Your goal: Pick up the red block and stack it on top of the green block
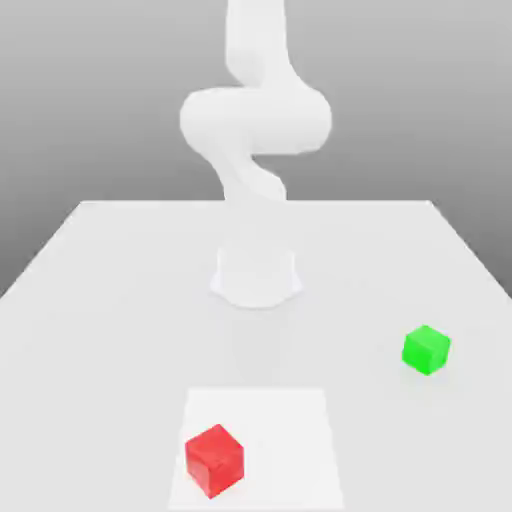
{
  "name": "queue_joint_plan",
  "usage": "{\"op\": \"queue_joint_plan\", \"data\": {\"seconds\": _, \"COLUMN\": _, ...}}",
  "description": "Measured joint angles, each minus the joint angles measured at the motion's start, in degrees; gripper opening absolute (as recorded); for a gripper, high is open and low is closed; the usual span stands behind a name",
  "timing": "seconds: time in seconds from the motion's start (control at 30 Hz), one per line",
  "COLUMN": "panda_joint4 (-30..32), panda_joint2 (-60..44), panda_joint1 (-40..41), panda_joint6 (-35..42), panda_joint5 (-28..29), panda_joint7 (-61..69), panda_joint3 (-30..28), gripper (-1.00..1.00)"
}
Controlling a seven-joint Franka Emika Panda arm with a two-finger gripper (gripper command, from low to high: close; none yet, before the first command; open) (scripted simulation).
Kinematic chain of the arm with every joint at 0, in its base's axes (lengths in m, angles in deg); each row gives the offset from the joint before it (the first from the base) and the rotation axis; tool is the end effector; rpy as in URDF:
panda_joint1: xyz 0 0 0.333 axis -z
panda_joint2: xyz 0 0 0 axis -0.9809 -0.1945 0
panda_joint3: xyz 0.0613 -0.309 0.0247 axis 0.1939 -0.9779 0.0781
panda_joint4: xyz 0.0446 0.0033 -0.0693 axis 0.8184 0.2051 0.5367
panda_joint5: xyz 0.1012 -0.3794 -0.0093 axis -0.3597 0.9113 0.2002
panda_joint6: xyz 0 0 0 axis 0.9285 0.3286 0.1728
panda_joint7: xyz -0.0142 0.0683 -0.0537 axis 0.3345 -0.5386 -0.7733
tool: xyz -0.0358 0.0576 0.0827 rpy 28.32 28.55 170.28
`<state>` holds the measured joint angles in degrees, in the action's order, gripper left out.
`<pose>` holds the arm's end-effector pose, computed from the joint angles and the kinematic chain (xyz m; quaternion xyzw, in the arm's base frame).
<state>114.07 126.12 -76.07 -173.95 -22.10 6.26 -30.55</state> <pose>0.3812 -0.0003 0.6700 -0.8444 0.4020 -0.3289 0.1312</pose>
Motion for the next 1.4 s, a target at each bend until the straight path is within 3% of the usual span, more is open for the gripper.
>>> {"op": "queue_joint_plan", "data": {"seconds": 0.4, "panda_joint4": 6.4, "panda_joint2": -25.5, "panda_joint1": 10.1, "panda_joint6": -10.4, "panda_joint5": 5.6, "panda_joint7": -23.9, "panda_joint3": 6.7, "gripper": 0.0}}
{"op": "queue_joint_plan", "data": {"seconds": 0.6, "panda_joint4": 9.5, "panda_joint2": -37.8, "panda_joint1": 12.3, "panda_joint6": -15.6, "panda_joint5": 6.7, "panda_joint7": -34.6, "panda_joint3": 6.9, "gripper": 0.0}}
{"op": "queue_joint_plan", "data": {"seconds": 0.77, "panda_joint4": 12.3, "panda_joint2": -47.6, "panda_joint1": 12.7, "panda_joint6": -20.2, "panda_joint5": 3.8, "panda_joint7": -40.6, "panda_joint3": 6.6, "gripper": 0.0}}
{"op": "queue_joint_plan", "data": {"seconds": 0.93, "panda_joint4": 11.7, "panda_joint2": -57.8, "panda_joint1": 11.3, "panda_joint6": -27.9, "panda_joint5": 5.3, "panda_joint7": -43.8, "panda_joint3": 4.7, "gripper": 0.0}}
{"op": "queue_joint_plan", "data": {"seconds": 0.97, "panda_joint4": 11.4, "panda_joint2": -59.8, "panda_joint1": 10.7, "panda_joint6": -29.6, "panda_joint5": 5.9, "panda_joint7": -44.3, "panda_joint3": 4.0, "gripper": -1.0}}
{"op": "queue_joint_plan", "data": {"seconds": 1.2, "panda_joint4": 11.3, "panda_joint2": -60.3, "panda_joint1": 10.6, "panda_joint6": -30.1, "panda_joint5": 6.1, "panda_joint7": -44.5, "panda_joint3": 3.8, "gripper": -1.0}}
{"op": "queue_joint_plan", "data": {"seconds": 1.4, "panda_joint4": 13.4, "panda_joint2": -49.7, "panda_joint1": 11.0, "panda_joint6": -21.7, "panda_joint5": 1.8, "panda_joint7": -42.5, "panda_joint3": 7.1, "gripper": -1.0}}
